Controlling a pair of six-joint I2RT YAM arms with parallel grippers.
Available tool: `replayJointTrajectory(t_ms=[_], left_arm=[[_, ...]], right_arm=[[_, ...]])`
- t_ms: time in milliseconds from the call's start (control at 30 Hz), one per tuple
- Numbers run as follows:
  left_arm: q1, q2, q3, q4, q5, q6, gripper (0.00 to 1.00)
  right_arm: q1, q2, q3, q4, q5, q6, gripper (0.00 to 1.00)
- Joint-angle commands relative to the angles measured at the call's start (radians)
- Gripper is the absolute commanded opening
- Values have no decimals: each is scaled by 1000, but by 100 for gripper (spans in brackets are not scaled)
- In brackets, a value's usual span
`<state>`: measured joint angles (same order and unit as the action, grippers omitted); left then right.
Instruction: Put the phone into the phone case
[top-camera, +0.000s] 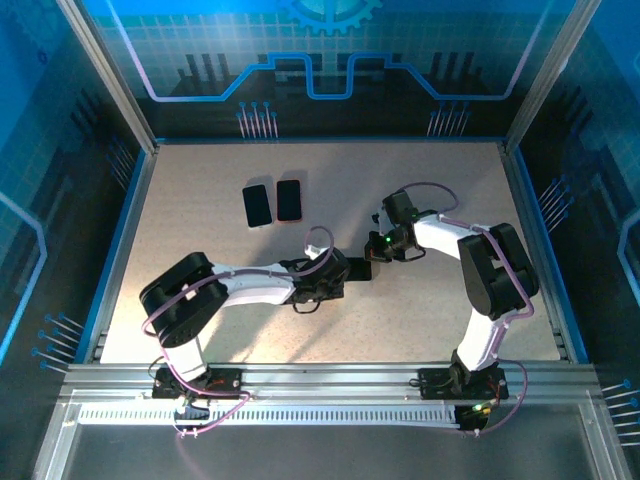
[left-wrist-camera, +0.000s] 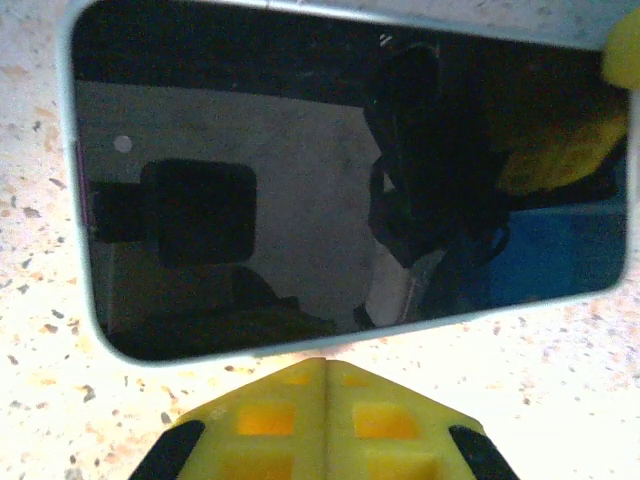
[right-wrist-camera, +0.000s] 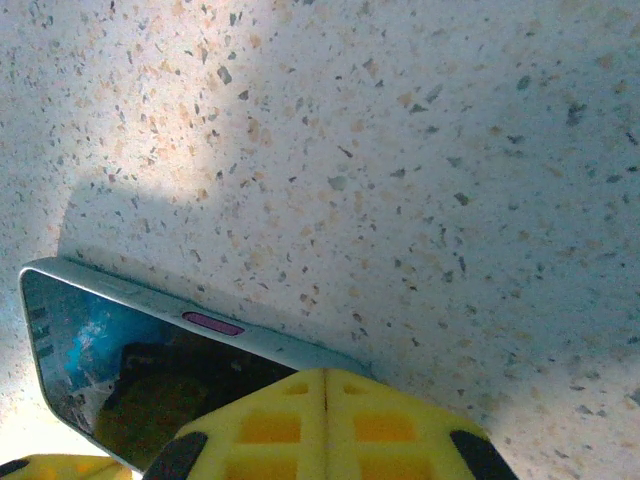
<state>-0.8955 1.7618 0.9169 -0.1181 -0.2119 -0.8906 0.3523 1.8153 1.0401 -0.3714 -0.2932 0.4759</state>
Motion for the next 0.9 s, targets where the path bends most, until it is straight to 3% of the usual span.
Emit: replayJointTrajectory(t_ms=[0, 233, 600, 867], left_arm=[[31, 33, -7, 41, 46, -13, 0], [102, 70, 22, 79, 46, -16, 0], [241, 184, 222, 44, 39, 18, 0], [277, 311, 406, -21, 20, 57, 0]], right_arm=[[15, 10, -43, -63, -42, 9, 0], [14, -10, -45, -64, -38, 12, 0], [2, -1, 2, -53, -74, 18, 0], [2, 73, 21, 98, -118, 95, 0]])
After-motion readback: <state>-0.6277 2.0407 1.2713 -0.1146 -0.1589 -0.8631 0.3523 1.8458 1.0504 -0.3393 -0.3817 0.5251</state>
